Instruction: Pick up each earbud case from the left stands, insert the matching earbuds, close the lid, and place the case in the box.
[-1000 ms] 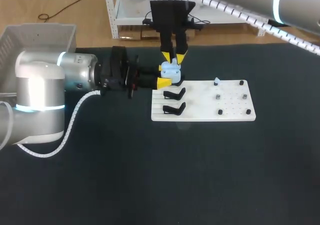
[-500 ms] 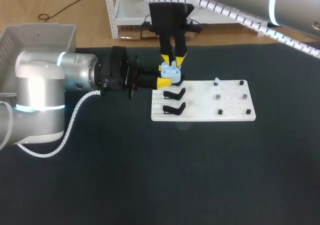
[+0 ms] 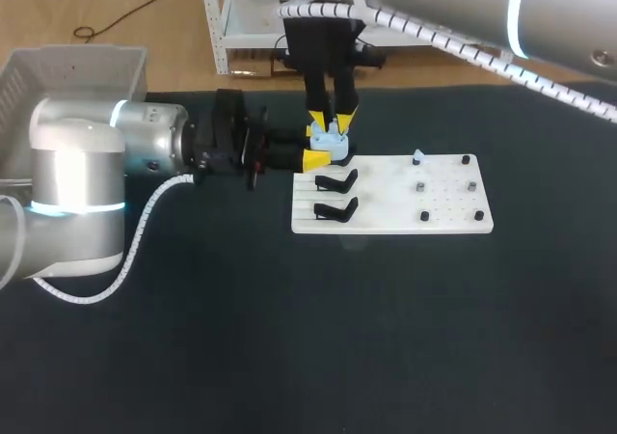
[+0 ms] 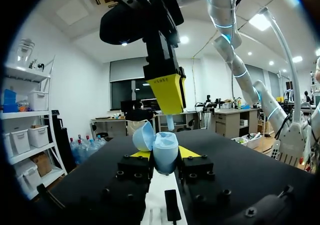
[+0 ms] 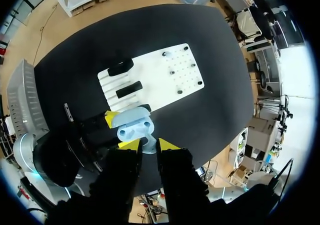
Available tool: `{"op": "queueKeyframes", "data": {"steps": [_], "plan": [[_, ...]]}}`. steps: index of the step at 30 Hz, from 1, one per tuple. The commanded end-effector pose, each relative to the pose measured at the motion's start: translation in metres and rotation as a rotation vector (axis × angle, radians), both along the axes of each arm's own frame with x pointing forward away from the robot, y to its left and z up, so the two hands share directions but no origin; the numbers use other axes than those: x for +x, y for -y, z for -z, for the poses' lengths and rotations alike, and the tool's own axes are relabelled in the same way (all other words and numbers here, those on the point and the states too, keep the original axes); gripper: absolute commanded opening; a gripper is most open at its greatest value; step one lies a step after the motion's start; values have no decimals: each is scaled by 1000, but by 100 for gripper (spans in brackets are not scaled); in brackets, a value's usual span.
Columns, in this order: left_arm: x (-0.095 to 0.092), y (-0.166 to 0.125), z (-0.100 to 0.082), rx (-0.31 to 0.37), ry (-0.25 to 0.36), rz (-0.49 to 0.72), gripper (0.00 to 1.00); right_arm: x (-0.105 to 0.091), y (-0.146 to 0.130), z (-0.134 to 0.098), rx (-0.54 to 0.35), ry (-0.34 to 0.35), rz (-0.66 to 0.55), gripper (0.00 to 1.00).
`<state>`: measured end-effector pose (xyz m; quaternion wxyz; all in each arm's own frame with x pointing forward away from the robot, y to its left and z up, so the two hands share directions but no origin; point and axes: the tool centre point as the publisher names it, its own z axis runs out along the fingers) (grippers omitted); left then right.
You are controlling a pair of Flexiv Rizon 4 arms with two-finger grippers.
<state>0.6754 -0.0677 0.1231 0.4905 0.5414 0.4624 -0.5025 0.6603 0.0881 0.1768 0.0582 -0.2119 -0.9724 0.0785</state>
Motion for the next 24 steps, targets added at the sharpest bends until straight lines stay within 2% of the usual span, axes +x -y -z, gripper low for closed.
{"op": "queueKeyframes", "data": {"steps": [1, 24], "plan": [[-1, 0, 0, -2, 3, -5, 0, -2, -1, 2, -8, 13, -4, 0], [-1, 0, 0, -2, 3, -5, 0, 6, 5, 10, -36, 37, -5, 0]]}}
